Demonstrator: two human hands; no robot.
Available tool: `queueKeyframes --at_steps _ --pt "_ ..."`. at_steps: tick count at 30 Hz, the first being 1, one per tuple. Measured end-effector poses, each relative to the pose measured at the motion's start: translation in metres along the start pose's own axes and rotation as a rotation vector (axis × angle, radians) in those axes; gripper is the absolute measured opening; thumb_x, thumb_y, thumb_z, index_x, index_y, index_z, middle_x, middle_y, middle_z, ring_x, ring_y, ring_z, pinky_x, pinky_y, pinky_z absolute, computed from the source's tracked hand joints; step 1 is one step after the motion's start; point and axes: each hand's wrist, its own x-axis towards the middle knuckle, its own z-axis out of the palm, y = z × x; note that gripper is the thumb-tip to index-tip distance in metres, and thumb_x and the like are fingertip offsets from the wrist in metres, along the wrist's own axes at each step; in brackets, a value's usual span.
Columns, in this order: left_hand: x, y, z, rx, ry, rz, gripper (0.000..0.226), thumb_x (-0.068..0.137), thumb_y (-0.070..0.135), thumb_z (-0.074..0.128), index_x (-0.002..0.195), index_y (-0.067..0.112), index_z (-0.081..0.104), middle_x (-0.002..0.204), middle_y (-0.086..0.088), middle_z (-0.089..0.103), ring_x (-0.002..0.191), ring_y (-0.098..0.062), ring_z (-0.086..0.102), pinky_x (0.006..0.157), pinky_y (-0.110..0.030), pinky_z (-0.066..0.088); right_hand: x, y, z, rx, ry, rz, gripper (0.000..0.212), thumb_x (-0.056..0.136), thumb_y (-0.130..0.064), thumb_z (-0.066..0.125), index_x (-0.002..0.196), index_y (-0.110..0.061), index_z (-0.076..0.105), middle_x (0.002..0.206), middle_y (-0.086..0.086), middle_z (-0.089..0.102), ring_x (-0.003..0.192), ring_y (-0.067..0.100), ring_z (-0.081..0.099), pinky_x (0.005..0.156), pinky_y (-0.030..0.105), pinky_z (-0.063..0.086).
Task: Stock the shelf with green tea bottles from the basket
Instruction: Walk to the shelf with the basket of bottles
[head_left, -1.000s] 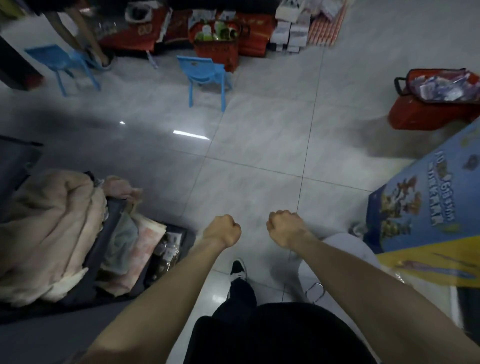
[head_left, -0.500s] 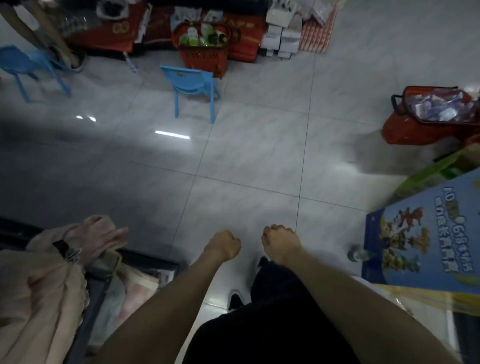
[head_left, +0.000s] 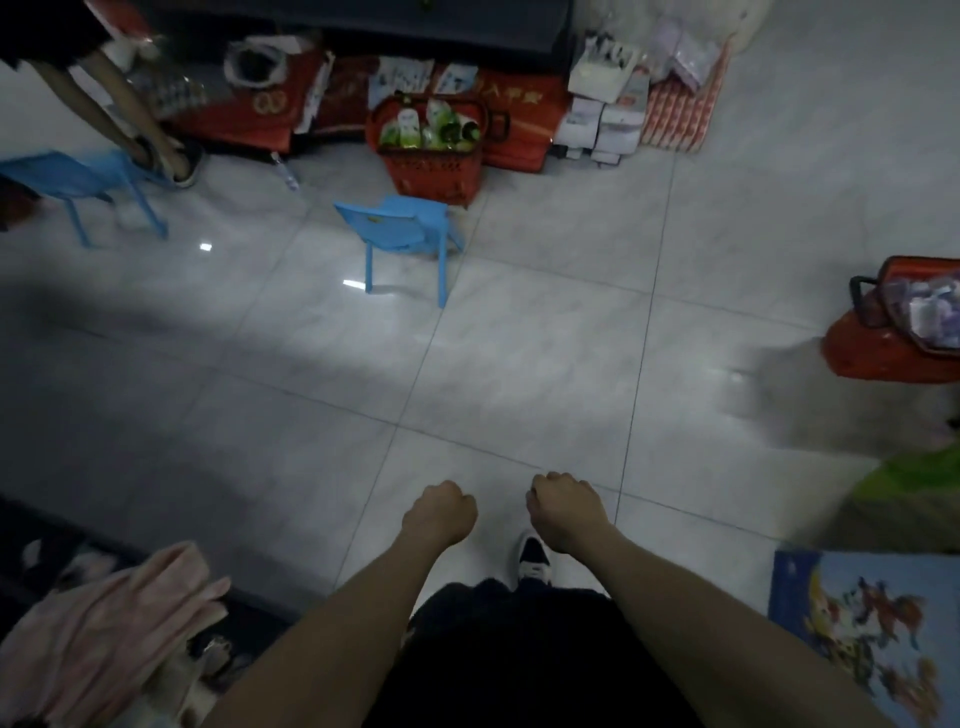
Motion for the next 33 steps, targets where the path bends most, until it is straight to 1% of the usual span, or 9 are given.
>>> queueKeyframes --at_steps 2,4,9,12,14,17,21,27,33 --pt "0.016 0.023 -0.019 0.007 0.04 0.008 0.029 0.101 0.028 0.043 0.08 0.01 0.052 0.089 -0.008 0.059 0.085 -0.03 0.062 0.072 -0.031 0.045 0.024 0.008 -0.023 0.007 0.002 0.004 0.034 0.108 -0.026 0.035 0.122 -0.005 0.058 0.125 0.016 0.061 0.117 0.036 0.057 0.099 0.043 0.042" --pt "0.032 0.043 -0.039 0.031 0.063 0.002 0.027 0.101 0.03 0.042 0.085 0.011 0.053 0.09 -0.006 0.057 0.082 -0.027 0.057 0.071 -0.032 0.044 0.048 0.013 -0.042 0.01 0.0 0.008 0.033 0.109 -0.027 0.033 0.12 -0.007 0.057 0.123 0.014 0.062 0.114 0.036 0.058 0.096 0.043 0.043" --pt "0.094 0.072 -0.087 0.026 0.041 -0.03 0.032 0.103 0.031 0.04 0.104 0.01 0.065 0.109 -0.009 0.066 0.089 -0.025 0.058 0.078 -0.032 0.046 0.117 0.017 -0.078 0.003 -0.063 0.038 0.032 0.109 -0.029 0.035 0.122 -0.01 0.057 0.125 0.01 0.062 0.114 0.031 0.059 0.095 0.04 0.044" --pt "0.143 0.082 -0.12 0.008 -0.01 -0.031 0.036 0.103 0.032 0.042 0.116 0.008 0.066 0.116 -0.01 0.067 0.1 -0.027 0.064 0.085 -0.036 0.052 0.168 0.016 -0.11 0.02 -0.094 0.077 0.033 0.109 -0.031 0.035 0.124 -0.011 0.056 0.127 0.009 0.061 0.116 0.03 0.06 0.095 0.038 0.045" --pt "0.176 0.086 -0.146 0.002 -0.018 -0.018 0.034 0.105 0.031 0.042 0.115 0.008 0.064 0.114 -0.009 0.066 0.099 -0.025 0.063 0.084 -0.034 0.051 0.208 0.014 -0.135 0.035 -0.12 0.092 0.034 0.109 -0.032 0.036 0.126 -0.009 0.056 0.129 0.01 0.061 0.117 0.029 0.06 0.095 0.036 0.046" --pt "0.219 0.091 -0.186 -0.01 -0.005 -0.023 0.026 0.105 0.028 0.041 0.101 0.011 0.06 0.102 -0.005 0.06 0.091 -0.023 0.059 0.079 -0.03 0.047 0.261 0.007 -0.18 0.031 -0.137 0.108 0.035 0.109 -0.032 0.037 0.127 -0.008 0.056 0.131 0.011 0.06 0.118 0.029 0.06 0.095 0.034 0.046" --pt "0.275 0.104 -0.243 0.005 -0.018 -0.045 0.023 0.103 0.026 0.041 0.096 0.013 0.058 0.107 -0.004 0.064 0.091 -0.021 0.061 0.083 -0.031 0.05 0.322 -0.004 -0.241 0.008 -0.108 0.115 0.035 0.109 -0.033 0.036 0.126 -0.01 0.056 0.129 0.01 0.06 0.117 0.03 0.06 0.095 0.035 0.046" --pt "0.348 0.149 -0.327 0.035 -0.004 -0.003 0.034 0.103 0.028 0.04 0.118 0.009 0.064 0.122 -0.009 0.064 0.099 -0.025 0.061 0.087 -0.032 0.051 0.401 -0.005 -0.312 0.005 -0.061 0.142 0.033 0.108 -0.032 0.037 0.124 -0.013 0.058 0.125 0.007 0.062 0.112 0.028 0.062 0.089 0.035 0.046" --pt "0.419 0.201 -0.385 0.072 -0.038 0.008 0.036 0.103 0.029 0.04 0.121 0.009 0.062 0.126 -0.01 0.062 0.111 -0.028 0.063 0.093 -0.034 0.05 0.485 0.008 -0.376 -0.009 -0.04 0.148 0.031 0.105 -0.024 0.039 0.127 -0.011 0.058 0.13 0.007 0.061 0.118 0.028 0.06 0.091 0.035 0.041"
